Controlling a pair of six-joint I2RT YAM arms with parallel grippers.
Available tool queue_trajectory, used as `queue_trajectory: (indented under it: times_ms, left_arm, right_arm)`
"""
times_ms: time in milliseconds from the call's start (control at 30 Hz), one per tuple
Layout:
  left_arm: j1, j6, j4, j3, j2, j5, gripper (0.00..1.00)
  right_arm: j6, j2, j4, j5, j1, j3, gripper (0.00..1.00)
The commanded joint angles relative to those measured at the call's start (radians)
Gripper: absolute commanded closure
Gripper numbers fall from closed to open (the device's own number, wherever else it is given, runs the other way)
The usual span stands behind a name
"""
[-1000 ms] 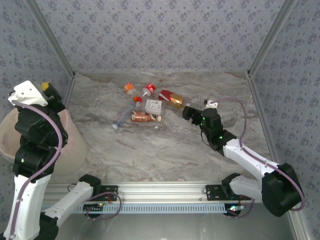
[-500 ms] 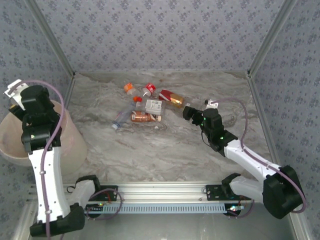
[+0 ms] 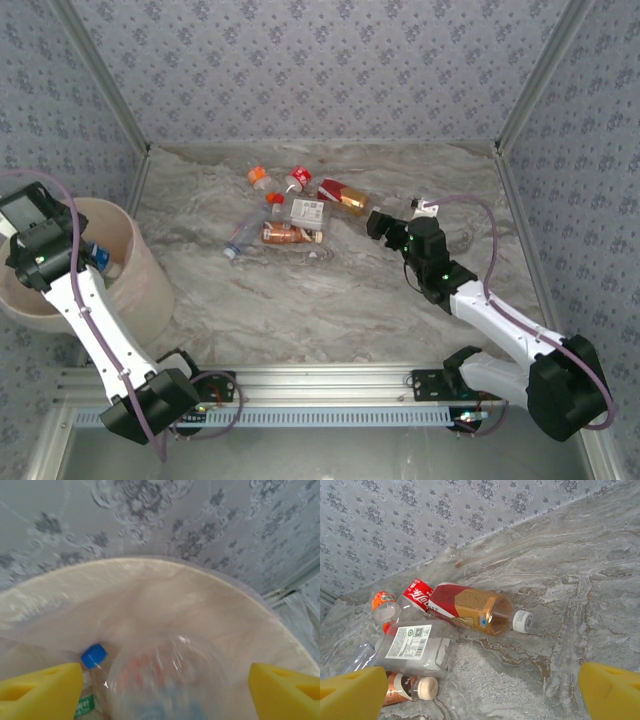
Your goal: Put the plastic bottles in the bin
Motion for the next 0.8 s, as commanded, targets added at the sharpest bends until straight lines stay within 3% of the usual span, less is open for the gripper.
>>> queue_trajectory:
  times_ms: [0,167,267,467,700,767]
  left_arm:
    - [0.006,-0.026,-0.017,0.064,-0.015,0.082,0.09]
    - [-0.012,-0.026,-0.023,0.081,-0.014,0.146,0.05]
    - [-0.073,-0.021,-0.023,0.088,-0.013,0.145,0.02]
    - [-0.293,-0.020,-0.008,0.106,-0.010,0.099,0.02]
    - [-0.622,-0.022,0.071,0.110,0.020,0.055,0.02]
    - [-0.697,-0.032,0.103,0.108,0.040,0.074,0.02]
  right_arm:
    - [-0.007,-0.009,-0.014,-0.005,-0.009,0.007,0.00]
    - [0.012,-0.001,-0.008,-0.010,-0.009,0.008,0.00]
    - [0.011,0.010,-0.015,-0.020,-0.009,0.014,0.00]
    - [-0.054,0.064,-0.062,-0.103,-0.033,0.063,0.00]
    - [-0.269,0.194,-0.180,-0.345,-0.107,0.178,0.00]
    - [-0.352,0.236,-0.238,-0.365,-0.117,0.228,0.00]
